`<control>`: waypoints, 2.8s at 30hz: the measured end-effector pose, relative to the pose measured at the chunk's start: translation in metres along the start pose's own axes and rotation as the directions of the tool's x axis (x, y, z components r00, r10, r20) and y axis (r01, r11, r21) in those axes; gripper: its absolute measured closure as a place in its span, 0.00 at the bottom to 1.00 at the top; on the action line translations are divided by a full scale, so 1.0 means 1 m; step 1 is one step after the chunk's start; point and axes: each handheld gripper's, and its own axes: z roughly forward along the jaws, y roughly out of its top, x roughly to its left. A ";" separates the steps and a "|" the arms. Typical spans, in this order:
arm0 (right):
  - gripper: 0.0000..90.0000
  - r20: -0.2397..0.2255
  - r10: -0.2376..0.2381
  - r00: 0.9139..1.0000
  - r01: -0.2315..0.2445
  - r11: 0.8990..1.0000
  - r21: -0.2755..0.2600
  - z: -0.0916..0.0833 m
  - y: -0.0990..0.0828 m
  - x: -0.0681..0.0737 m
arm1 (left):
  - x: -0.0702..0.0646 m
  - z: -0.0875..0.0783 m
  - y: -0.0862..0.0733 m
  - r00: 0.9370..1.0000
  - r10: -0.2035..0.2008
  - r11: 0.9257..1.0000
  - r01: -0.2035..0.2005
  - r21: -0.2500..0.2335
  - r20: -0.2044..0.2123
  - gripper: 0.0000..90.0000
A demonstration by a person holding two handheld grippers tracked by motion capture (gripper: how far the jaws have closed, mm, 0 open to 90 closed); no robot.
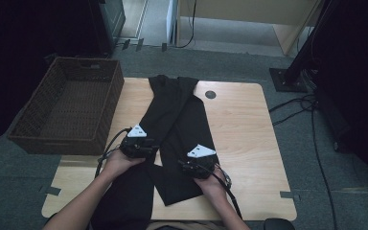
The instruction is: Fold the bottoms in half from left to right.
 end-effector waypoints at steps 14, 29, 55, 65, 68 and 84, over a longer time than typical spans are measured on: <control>0.57 -0.017 -0.026 1.000 0.026 1.000 -0.002 -0.004 -0.004 0.011 | 0.004 -0.001 0.003 1.000 -0.003 1.000 0.003 -0.028 -0.020 1.00; 0.55 -0.054 -0.017 0.998 0.017 1.000 -0.003 -0.010 -0.010 0.031 | -0.040 0.020 0.056 0.985 0.020 0.996 -0.005 -0.089 0.171 0.99; 0.55 -0.066 0.004 0.998 -0.005 1.000 -0.007 -0.011 -0.011 0.027 | 0.068 0.076 0.104 0.999 0.024 1.000 -0.024 -0.009 -0.033 0.73; 0.53 -0.071 0.025 0.997 -0.027 0.999 -0.020 -0.014 -0.009 0.024 | 0.075 0.088 0.092 1.000 0.009 1.000 -0.009 0.015 0.006 0.72; 0.53 -0.055 0.032 0.998 -0.034 0.998 -0.045 -0.017 -0.003 0.018 | 0.072 0.089 0.093 1.000 0.016 1.000 -0.016 0.020 -0.003 0.68; 0.45 -0.043 0.083 0.996 -0.086 0.992 -0.091 0.021 0.059 -0.009 | 0.073 0.084 0.093 1.000 -0.029 0.999 0.030 0.042 -0.003 0.66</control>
